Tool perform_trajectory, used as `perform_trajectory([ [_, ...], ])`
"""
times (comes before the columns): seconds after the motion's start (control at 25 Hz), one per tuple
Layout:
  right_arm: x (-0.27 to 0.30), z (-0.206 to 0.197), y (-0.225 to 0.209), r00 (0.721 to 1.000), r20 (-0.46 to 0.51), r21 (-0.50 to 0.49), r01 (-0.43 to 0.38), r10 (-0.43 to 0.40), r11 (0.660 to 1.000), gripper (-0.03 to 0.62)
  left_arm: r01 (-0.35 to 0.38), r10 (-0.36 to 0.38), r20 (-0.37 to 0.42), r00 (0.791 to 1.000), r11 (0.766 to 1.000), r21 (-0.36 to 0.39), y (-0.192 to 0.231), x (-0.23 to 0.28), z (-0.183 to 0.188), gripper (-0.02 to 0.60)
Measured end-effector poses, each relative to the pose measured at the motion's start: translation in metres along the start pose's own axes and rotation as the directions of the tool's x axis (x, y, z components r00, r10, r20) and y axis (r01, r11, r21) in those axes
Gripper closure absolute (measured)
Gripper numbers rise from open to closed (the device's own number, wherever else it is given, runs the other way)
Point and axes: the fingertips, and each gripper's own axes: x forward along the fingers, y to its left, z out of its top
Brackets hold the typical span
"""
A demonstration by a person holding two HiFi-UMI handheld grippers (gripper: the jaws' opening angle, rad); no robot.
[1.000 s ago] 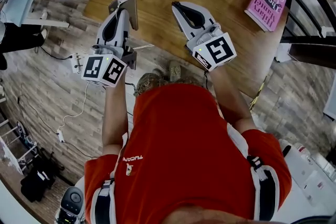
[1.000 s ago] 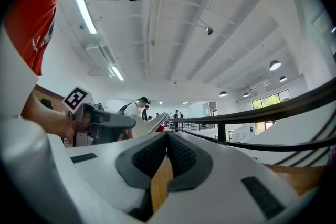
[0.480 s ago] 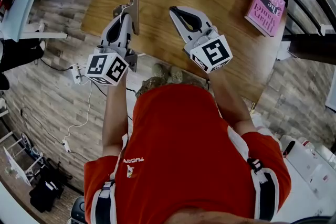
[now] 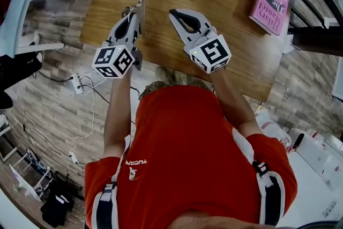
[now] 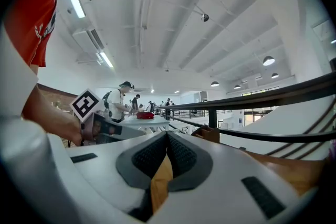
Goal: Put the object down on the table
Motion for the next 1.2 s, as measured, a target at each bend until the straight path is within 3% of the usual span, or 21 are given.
perform_trajectory([
  [0.32, 0.015, -0.009, -0.008, 0.999, -0.030, 0.008, 0.029, -0.029, 1.000, 0.569, 0.014, -0.013, -0.134, 0.991, 1.000, 0.008, 0.019, 0.036, -0.036, 0.572],
  [0.8, 0.024, -0.018, -0.016, 0.997, -0.055, 0.023, 0.054, -0.053, 0.998, 0.569, -0.005, -0.007, -0.309, 0.951, 0.999, -0.036, 0.042, 0.069, -0.078, 0.572],
  [1.2, 0.026, -0.023, -0.023, 0.995, -0.068, 0.035, 0.072, -0.069, 0.997, 0.569, -0.035, 0.003, -0.385, 0.923, 0.997, -0.075, 0.056, 0.081, -0.097, 0.571],
])
